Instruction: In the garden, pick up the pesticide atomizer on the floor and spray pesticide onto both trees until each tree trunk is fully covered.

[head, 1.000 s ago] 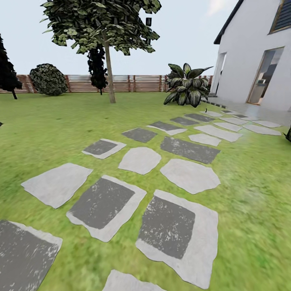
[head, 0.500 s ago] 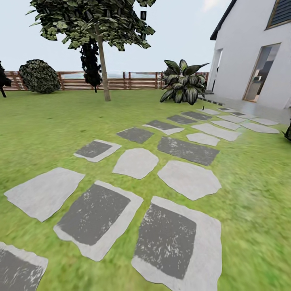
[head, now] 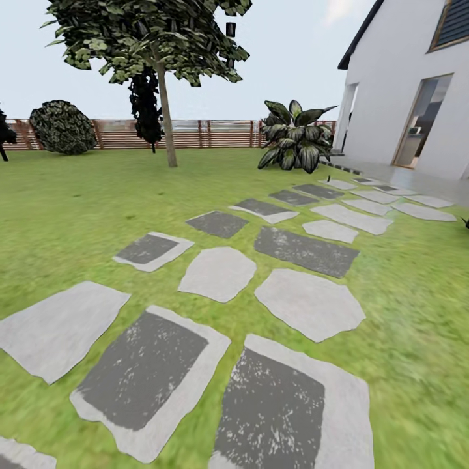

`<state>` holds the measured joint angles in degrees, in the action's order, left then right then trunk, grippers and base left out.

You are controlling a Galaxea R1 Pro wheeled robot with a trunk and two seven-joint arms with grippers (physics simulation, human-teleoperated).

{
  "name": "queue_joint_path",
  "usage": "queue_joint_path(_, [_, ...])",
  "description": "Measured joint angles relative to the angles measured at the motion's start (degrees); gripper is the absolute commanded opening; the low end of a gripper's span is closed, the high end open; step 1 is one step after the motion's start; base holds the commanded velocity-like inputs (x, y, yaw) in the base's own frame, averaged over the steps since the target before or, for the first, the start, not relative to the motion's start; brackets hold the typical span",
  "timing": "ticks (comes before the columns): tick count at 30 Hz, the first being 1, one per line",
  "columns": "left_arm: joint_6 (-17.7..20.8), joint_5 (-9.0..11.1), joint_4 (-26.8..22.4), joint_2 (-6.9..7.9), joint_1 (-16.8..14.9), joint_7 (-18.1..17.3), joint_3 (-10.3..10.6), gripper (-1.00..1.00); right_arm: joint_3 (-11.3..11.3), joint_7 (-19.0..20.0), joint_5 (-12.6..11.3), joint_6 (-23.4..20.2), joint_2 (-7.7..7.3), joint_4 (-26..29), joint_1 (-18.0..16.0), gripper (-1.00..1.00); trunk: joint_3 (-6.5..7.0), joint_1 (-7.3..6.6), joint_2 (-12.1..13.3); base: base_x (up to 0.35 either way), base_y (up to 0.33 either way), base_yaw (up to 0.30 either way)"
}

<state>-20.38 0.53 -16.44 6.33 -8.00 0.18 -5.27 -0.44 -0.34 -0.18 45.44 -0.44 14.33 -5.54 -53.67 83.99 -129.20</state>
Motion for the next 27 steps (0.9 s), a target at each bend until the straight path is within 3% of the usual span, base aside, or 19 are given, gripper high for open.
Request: queue_joint_path(27, [0.0,0.0,0.0,0.00,0.0,0.0,0.0,1.00,0.0,0.0,0.0,0.0,0.00,0.0,0.0,1.00,0.00,0.00,0.0,0.340,0.000,-0.007])
